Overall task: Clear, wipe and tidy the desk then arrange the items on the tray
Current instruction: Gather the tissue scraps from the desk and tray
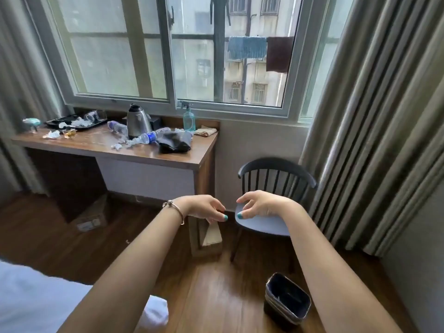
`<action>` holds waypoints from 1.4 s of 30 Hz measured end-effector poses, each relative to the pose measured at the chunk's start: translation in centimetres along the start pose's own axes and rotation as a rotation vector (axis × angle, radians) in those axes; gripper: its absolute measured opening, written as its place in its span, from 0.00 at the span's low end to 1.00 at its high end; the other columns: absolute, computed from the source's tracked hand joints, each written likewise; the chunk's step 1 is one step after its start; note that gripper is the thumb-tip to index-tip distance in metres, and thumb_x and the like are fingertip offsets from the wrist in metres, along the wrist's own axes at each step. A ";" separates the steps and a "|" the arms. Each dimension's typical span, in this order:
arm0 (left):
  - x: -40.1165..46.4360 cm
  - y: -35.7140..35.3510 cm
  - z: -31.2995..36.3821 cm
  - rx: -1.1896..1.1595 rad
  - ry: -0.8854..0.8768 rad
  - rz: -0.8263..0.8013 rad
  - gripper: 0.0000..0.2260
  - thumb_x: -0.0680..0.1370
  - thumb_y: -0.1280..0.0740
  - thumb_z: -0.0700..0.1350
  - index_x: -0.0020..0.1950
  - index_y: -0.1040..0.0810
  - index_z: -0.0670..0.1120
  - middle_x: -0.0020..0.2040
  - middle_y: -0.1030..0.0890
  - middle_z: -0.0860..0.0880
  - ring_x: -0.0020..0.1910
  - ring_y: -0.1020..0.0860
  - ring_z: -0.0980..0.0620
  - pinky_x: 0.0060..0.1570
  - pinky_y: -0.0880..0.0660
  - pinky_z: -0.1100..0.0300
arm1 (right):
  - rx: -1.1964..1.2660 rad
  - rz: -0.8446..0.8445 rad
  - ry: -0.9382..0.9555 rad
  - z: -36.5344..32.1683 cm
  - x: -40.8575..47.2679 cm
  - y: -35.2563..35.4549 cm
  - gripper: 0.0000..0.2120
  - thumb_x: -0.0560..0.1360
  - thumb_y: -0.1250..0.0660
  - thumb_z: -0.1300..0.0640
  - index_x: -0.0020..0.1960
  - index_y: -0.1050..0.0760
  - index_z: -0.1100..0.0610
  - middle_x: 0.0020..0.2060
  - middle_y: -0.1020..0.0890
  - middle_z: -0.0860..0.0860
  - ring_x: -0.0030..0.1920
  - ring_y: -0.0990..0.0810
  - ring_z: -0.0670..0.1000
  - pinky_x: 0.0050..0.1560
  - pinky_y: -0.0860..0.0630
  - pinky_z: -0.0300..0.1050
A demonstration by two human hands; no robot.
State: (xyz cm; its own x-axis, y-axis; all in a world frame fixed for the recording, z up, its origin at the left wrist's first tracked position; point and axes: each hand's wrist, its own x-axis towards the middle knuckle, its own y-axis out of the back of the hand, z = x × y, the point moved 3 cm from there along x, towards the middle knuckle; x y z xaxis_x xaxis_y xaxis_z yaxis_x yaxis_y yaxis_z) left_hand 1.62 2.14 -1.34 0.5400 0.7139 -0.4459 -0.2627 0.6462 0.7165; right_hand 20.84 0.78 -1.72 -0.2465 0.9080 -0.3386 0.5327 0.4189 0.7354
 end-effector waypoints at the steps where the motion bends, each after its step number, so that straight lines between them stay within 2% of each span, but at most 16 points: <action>1: 0.4 0.5 -0.6 -0.003 0.000 0.008 0.25 0.78 0.33 0.53 0.74 0.33 0.47 0.64 0.23 0.49 0.52 0.22 0.57 0.56 0.27 0.63 | 0.003 -0.015 0.004 -0.1 1.1 0.0 0.26 0.74 0.28 0.49 0.70 0.31 0.50 0.59 0.21 0.50 0.53 0.21 0.47 0.52 0.26 0.38; 5: 4.2 3.8 -3.8 0.020 0.050 0.050 0.26 0.78 0.33 0.52 0.74 0.35 0.47 0.65 0.23 0.48 0.55 0.21 0.55 0.60 0.27 0.60 | -0.032 -0.090 0.013 -0.2 7.7 0.9 0.25 0.74 0.28 0.48 0.69 0.30 0.50 0.53 0.22 0.46 0.48 0.21 0.43 0.46 0.26 0.34; 8: 7.9 7.6 -5.7 0.016 0.065 0.099 0.27 0.78 0.33 0.53 0.74 0.34 0.46 0.66 0.24 0.47 0.55 0.22 0.55 0.58 0.27 0.61 | -0.023 -0.097 0.053 -0.1 13.2 2.7 0.22 0.75 0.29 0.48 0.67 0.29 0.49 0.53 0.21 0.46 0.48 0.22 0.42 0.43 0.27 0.32; 11: 11.3 11.6 -7.2 -0.058 0.075 0.147 0.26 0.78 0.33 0.52 0.73 0.33 0.45 0.64 0.23 0.47 0.54 0.22 0.55 0.56 0.26 0.62 | 0.054 -0.071 0.088 0.1 18.8 5.1 0.19 0.75 0.28 0.49 0.64 0.28 0.47 0.54 0.21 0.46 0.51 0.22 0.45 0.47 0.26 0.34; 15: 14.5 17.2 -8.8 -0.071 0.085 0.224 0.27 0.77 0.33 0.55 0.73 0.33 0.48 0.66 0.24 0.48 0.57 0.25 0.56 0.58 0.29 0.63 | 0.041 -0.080 0.140 -0.9 26.1 8.7 0.21 0.75 0.28 0.48 0.66 0.28 0.48 0.58 0.21 0.48 0.57 0.22 0.49 0.60 0.24 0.44; 18: 15.9 20.7 -10.5 -0.108 0.105 0.302 0.27 0.77 0.32 0.55 0.73 0.32 0.48 0.65 0.24 0.50 0.59 0.26 0.56 0.57 0.32 0.65 | 0.020 -0.098 0.170 -2.1 30.7 11.1 0.22 0.74 0.29 0.47 0.66 0.28 0.48 0.58 0.21 0.48 0.57 0.23 0.49 0.54 0.24 0.39; 20: 16.5 22.2 -11.9 -0.136 0.130 0.359 0.26 0.77 0.31 0.54 0.72 0.31 0.48 0.64 0.23 0.50 0.59 0.25 0.55 0.58 0.31 0.65 | 0.030 -0.122 0.190 -2.8 33.1 11.8 0.21 0.75 0.29 0.47 0.66 0.28 0.47 0.58 0.21 0.47 0.55 0.22 0.47 0.50 0.25 0.36; 23: 17.2 24.5 -14.7 -0.184 0.151 0.440 0.25 0.76 0.31 0.53 0.71 0.30 0.49 0.62 0.22 0.50 0.59 0.24 0.55 0.60 0.27 0.61 | 0.042 -0.152 0.217 -3.9 36.4 12.5 0.20 0.75 0.29 0.47 0.65 0.28 0.47 0.60 0.21 0.48 0.57 0.22 0.48 0.58 0.26 0.41; 26: 17.8 27.2 -17.7 -0.209 0.188 0.451 0.24 0.76 0.30 0.53 0.70 0.29 0.49 0.58 0.21 0.53 0.57 0.23 0.57 0.54 0.27 0.67 | 0.017 -0.164 0.213 -5.2 40.0 13.9 0.21 0.74 0.29 0.45 0.65 0.27 0.47 0.61 0.22 0.49 0.59 0.23 0.49 0.63 0.27 0.45; 28: 18.4 29.1 -19.8 -0.216 0.192 0.490 0.24 0.75 0.29 0.52 0.70 0.27 0.48 0.58 0.21 0.52 0.56 0.22 0.57 0.53 0.26 0.69 | 0.016 -0.193 0.195 -6.2 42.6 14.8 0.20 0.74 0.30 0.43 0.64 0.27 0.45 0.61 0.22 0.48 0.58 0.22 0.48 0.60 0.26 0.44; 31: 19.6 31.6 -22.9 -0.209 0.187 0.536 0.23 0.74 0.28 0.52 0.68 0.26 0.49 0.59 0.20 0.50 0.57 0.22 0.55 0.60 0.26 0.61 | 0.066 -0.264 0.142 -7.8 46.5 15.5 0.18 0.76 0.31 0.45 0.64 0.27 0.46 0.60 0.22 0.48 0.55 0.22 0.45 0.49 0.25 0.39; 35: 22.2 35.4 -26.9 -0.193 0.157 0.523 0.25 0.75 0.28 0.52 0.70 0.27 0.49 0.61 0.22 0.51 0.59 0.23 0.55 0.62 0.27 0.59 | 0.090 -0.204 0.127 -9.9 52.5 16.4 0.18 0.77 0.31 0.48 0.65 0.27 0.48 0.58 0.22 0.49 0.56 0.23 0.48 0.52 0.27 0.42; 37: 24.0 37.3 -29.3 -0.214 0.128 0.527 0.25 0.74 0.28 0.52 0.70 0.28 0.49 0.61 0.22 0.51 0.58 0.24 0.56 0.60 0.27 0.63 | 0.127 -0.143 0.137 -10.5 55.6 16.5 0.16 0.76 0.31 0.48 0.63 0.26 0.47 0.59 0.21 0.50 0.57 0.22 0.48 0.49 0.27 0.41; 40: 26.7 40.9 -32.1 -0.254 0.055 0.596 0.25 0.74 0.27 0.50 0.69 0.27 0.48 0.60 0.23 0.52 0.58 0.25 0.58 0.50 0.32 0.78 | 0.178 -0.044 0.149 -11.9 59.9 16.8 0.15 0.75 0.29 0.48 0.61 0.25 0.47 0.59 0.20 0.50 0.56 0.22 0.47 0.53 0.27 0.42; 42: 28.4 43.2 -33.6 -0.285 0.009 0.608 0.24 0.74 0.27 0.50 0.69 0.27 0.49 0.61 0.23 0.53 0.59 0.26 0.59 0.48 0.34 0.80 | 0.188 -0.040 0.128 -13.1 62.1 17.3 0.15 0.75 0.29 0.47 0.61 0.25 0.46 0.59 0.20 0.49 0.56 0.22 0.46 0.56 0.28 0.43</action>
State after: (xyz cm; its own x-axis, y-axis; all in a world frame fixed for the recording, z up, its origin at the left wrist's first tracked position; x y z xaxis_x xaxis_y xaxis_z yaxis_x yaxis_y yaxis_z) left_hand -21.29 59.40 -1.05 0.2230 0.9747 -0.0132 -0.7198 0.1738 0.6721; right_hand 4.13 64.41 -2.36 -0.3646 0.8883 -0.2793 0.6588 0.4581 0.5967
